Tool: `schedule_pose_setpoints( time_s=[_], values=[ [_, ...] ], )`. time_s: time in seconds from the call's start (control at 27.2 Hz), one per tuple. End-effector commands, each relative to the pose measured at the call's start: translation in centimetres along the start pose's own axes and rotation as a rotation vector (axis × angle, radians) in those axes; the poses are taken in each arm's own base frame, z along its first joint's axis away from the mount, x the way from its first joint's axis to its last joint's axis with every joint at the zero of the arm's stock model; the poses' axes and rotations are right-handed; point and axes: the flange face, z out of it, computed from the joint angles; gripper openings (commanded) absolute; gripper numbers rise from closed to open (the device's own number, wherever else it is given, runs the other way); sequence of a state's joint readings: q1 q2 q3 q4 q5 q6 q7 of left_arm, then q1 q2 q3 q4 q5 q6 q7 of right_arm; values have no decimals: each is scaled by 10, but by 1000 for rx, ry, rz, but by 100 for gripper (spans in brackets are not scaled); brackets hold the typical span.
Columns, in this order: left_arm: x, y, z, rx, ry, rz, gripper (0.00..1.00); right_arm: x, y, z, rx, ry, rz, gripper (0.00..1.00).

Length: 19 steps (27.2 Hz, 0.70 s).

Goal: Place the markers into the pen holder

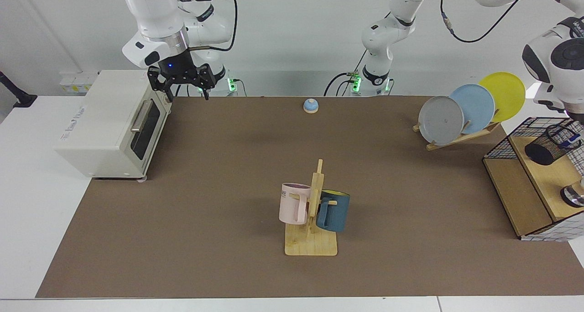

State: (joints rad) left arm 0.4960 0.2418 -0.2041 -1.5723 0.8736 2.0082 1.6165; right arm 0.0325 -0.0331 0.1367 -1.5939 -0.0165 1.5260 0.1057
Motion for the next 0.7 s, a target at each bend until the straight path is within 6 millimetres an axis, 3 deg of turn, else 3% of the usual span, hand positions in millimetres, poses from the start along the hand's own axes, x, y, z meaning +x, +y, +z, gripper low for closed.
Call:
schedule_pose_setpoints(
  time_s=[0.0,0.66],
  values=[
    [11,10,4,0,1,7,0,-8,4,-1,14,-10,-18,100],
    [31,30,11,-37,66,14,0,-8,4,-1,14,-10,-18,100]
  ],
)
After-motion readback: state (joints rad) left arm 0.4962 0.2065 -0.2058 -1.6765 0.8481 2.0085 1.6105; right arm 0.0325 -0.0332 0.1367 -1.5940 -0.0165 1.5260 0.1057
